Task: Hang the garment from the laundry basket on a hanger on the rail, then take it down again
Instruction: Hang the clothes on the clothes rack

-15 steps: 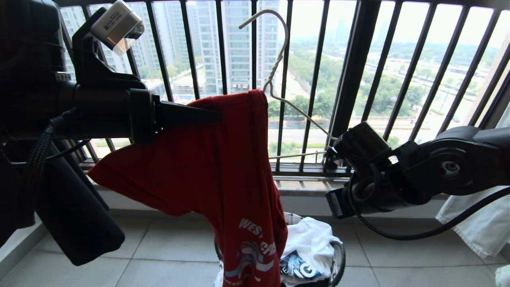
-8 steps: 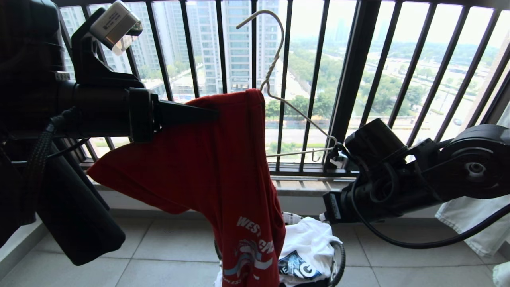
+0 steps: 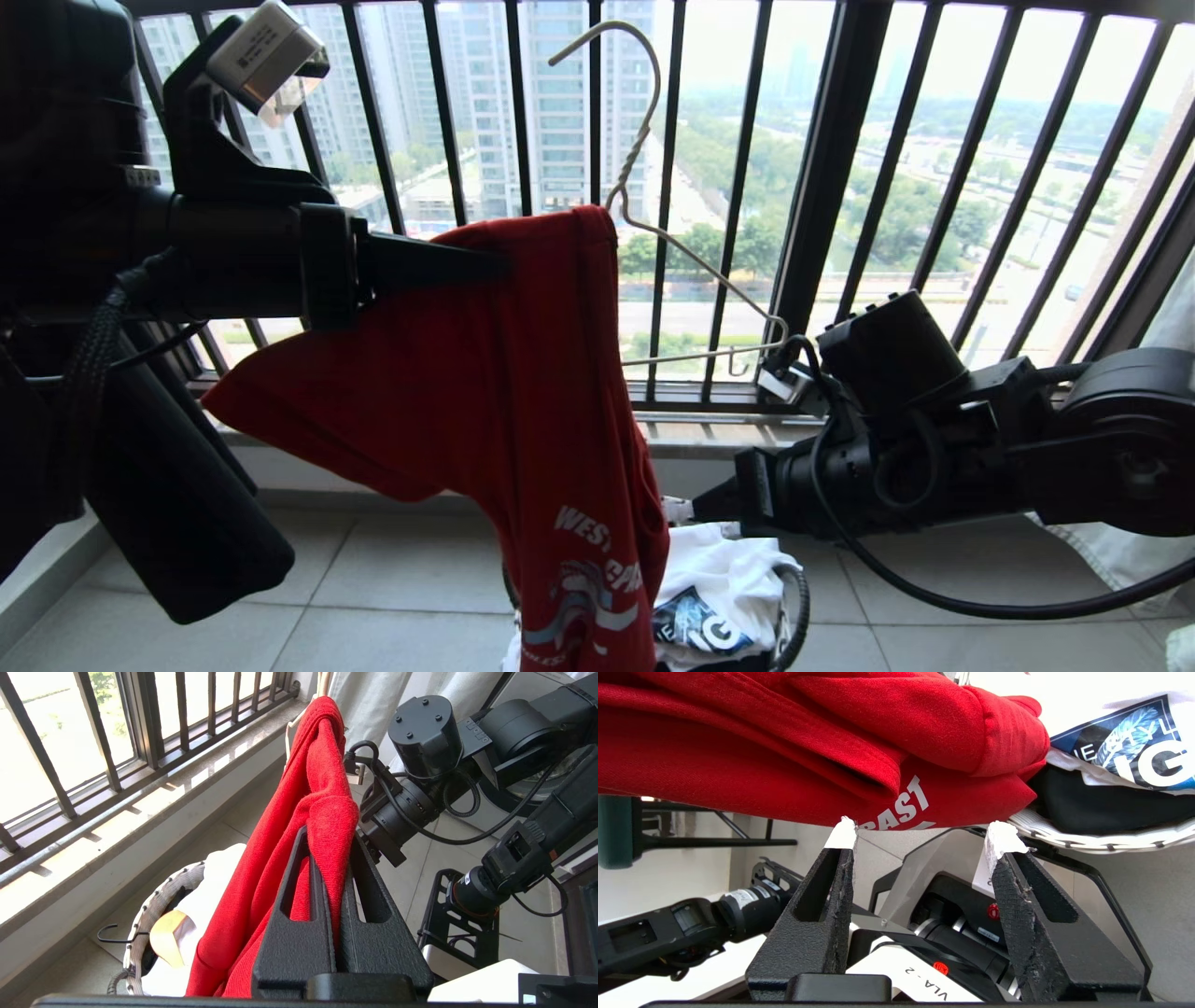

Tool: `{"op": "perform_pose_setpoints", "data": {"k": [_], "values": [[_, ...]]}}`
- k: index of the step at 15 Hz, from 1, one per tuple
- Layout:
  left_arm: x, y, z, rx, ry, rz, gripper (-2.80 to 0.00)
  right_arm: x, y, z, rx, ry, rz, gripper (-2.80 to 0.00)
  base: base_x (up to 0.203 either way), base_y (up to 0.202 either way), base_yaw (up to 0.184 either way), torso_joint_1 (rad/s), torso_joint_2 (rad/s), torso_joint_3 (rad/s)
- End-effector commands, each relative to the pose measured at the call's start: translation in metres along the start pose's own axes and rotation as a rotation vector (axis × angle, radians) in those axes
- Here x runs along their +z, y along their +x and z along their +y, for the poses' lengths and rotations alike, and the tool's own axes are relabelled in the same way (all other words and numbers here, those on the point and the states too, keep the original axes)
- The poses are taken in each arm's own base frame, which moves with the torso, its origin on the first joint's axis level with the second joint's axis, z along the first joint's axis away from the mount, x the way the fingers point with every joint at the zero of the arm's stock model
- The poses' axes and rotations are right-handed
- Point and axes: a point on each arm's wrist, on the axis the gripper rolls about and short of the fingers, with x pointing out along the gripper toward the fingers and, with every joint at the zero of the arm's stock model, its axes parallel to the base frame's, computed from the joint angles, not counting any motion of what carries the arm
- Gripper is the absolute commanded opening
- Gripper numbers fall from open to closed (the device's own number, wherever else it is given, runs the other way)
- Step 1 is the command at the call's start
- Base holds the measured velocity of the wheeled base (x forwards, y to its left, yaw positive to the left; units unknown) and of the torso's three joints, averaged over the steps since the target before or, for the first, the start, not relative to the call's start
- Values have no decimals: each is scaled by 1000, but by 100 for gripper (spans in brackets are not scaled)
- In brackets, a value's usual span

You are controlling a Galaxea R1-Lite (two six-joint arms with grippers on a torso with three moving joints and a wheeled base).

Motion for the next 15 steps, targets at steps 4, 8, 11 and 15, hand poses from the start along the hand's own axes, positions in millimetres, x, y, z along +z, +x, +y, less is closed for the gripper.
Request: {"op": "perform_pose_setpoints", "data": {"k": [4,8,11,15], "values": [[5,-2,2,6,-9,-40,-280,-14,26,-1,20,13,2,0,0,0,0,0,0,0],[6,-4,3,14,-7,-44,-280,-8,29,1,0,5,-74,0,0,0,0,0,0,0],[7,-7,3,21,-3,-50,-280,-4,30,1,-27,0,-137,0,0,0,0,0,0,0],[6,-7,2,22,-4,-49,-280,-1,38,-1,-75,-5,-194,0,0,0,0,0,0,0]]}}
